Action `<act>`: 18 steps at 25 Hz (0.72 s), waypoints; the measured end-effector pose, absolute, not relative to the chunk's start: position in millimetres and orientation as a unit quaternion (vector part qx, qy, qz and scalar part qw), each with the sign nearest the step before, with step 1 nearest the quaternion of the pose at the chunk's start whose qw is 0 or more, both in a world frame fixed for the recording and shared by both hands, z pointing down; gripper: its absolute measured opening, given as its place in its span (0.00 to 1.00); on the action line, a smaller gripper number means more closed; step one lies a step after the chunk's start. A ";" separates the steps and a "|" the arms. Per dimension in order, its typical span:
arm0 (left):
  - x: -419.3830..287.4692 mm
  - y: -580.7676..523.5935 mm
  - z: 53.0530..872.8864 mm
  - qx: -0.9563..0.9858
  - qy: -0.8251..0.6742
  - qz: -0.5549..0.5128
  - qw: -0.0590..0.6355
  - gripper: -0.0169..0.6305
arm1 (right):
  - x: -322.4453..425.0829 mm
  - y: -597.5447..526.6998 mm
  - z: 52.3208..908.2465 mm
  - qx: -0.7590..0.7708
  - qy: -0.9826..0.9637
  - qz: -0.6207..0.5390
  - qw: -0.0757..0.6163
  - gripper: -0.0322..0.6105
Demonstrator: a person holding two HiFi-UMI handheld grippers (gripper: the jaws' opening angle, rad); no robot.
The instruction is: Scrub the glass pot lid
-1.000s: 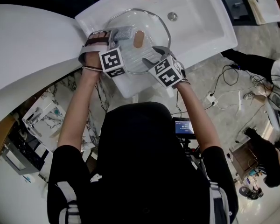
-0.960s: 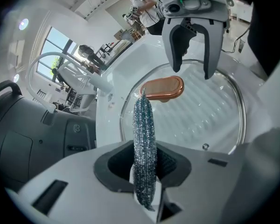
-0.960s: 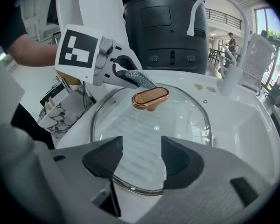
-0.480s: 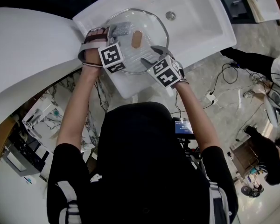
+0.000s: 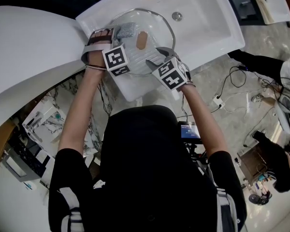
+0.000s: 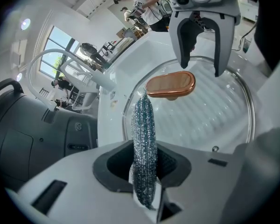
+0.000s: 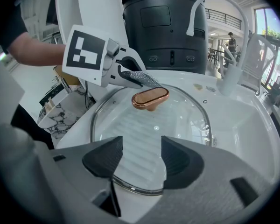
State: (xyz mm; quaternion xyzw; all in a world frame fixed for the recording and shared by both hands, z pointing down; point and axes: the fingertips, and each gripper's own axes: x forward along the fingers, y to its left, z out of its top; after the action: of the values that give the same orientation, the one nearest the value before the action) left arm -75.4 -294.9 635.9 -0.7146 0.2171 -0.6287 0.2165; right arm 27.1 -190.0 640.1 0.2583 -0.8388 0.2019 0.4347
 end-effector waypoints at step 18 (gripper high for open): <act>-73.9 -256.3 636.5 -0.714 0.211 -0.630 0.222 0.14 | 29.4 -190.8 641.6 0.259 -0.836 0.203 0.438 0.42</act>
State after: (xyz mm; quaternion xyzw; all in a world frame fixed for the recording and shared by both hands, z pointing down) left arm -73.9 -256.3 636.5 -0.7137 0.2107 -0.6299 0.2224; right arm 29.4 -190.8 641.6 0.2590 -0.8365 0.2025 0.4384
